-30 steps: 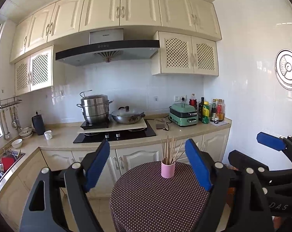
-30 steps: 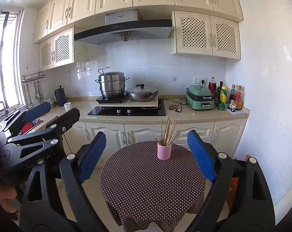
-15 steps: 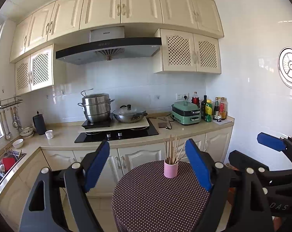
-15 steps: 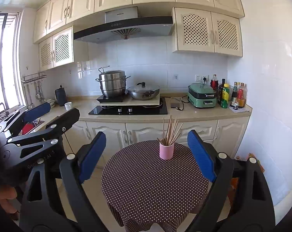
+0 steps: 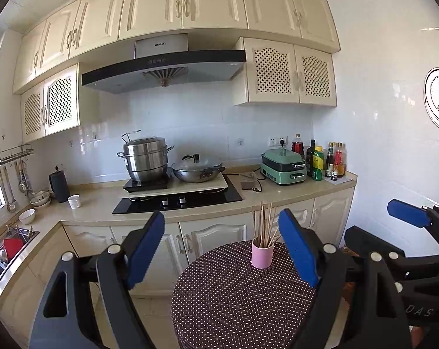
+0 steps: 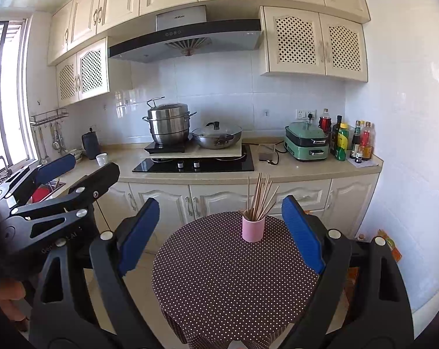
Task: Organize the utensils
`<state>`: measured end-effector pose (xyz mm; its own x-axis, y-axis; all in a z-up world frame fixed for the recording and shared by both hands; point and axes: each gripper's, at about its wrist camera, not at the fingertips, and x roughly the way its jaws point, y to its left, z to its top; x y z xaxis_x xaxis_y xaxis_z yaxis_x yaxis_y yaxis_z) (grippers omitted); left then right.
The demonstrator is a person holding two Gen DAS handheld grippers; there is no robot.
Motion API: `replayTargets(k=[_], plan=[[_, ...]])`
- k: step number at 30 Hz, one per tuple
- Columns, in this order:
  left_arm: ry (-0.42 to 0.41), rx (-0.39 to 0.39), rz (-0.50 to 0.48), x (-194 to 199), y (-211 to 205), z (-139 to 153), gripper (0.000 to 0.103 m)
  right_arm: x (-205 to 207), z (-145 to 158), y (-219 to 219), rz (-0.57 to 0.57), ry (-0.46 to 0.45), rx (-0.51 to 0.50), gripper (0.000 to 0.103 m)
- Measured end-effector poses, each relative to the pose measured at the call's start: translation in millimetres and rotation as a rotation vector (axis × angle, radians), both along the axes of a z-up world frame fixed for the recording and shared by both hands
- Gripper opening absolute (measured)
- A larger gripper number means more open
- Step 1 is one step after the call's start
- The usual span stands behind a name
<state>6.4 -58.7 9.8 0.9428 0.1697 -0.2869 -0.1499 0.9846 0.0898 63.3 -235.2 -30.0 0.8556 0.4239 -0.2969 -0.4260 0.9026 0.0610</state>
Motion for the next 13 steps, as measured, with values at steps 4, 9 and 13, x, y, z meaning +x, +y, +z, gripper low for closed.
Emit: replayTargets(k=[4,9,13], plan=[[0.015,-0.001,-0.003,15,7,-3,0.079,12,-2,5,-0.005,0.012,-0.001,0.085],[0.044,-0.011,-0.017,39,19,-8,0.079,30,-6,15,-0.019,0.033,-0.006,0.085],[0.088,-0.024,-0.026,64,30,-15,0.08,47,-9,24,-0.037,0.051,-0.013,0.085]])
